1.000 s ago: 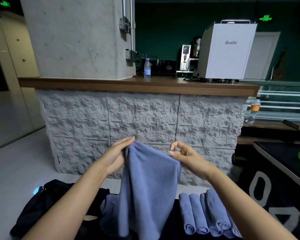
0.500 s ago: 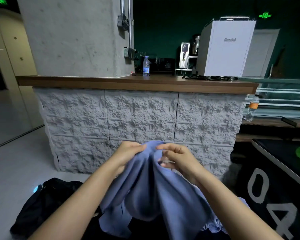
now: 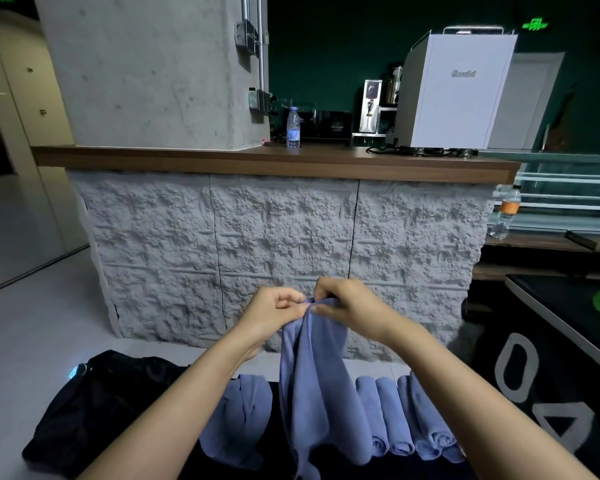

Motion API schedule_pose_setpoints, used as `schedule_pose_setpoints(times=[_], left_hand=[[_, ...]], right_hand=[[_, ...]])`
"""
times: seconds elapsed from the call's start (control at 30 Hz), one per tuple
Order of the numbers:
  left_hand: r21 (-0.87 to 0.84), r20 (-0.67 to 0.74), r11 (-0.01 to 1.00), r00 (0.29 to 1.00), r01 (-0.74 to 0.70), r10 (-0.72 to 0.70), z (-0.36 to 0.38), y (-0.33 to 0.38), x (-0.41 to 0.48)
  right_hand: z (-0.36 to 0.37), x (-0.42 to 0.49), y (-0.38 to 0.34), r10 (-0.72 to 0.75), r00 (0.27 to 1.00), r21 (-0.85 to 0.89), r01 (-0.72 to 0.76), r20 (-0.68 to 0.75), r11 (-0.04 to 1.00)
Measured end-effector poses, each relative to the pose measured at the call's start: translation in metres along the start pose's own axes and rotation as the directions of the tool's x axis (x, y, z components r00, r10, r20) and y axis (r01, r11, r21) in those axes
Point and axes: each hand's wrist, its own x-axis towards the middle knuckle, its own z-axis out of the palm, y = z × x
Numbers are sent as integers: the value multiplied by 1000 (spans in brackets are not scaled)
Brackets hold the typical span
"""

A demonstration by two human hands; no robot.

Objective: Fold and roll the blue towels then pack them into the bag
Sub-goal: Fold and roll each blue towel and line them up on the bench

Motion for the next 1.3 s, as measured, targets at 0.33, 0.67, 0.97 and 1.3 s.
schedule_pose_setpoints(times=[0.33,0.67,0.97,1.3], left_hand=[[559,-102,799,975,221,-198,-29,-125,-25],[-224,-294,944,906,243,-303,-35,-86,-34],[347,-246,928,942,-136,230,39,1,-7],[594,-291,802,945,56,150,2,-63,-16]], right_hand=[[-16,-1,16,160,938,161,-114,-307,980],[-23,2,29,283,917,283,-203,-280,937],[-3,10,16,238,949,248,-184,-206,951],[-17,-14,38,443,851,500,-264,-282,825]])
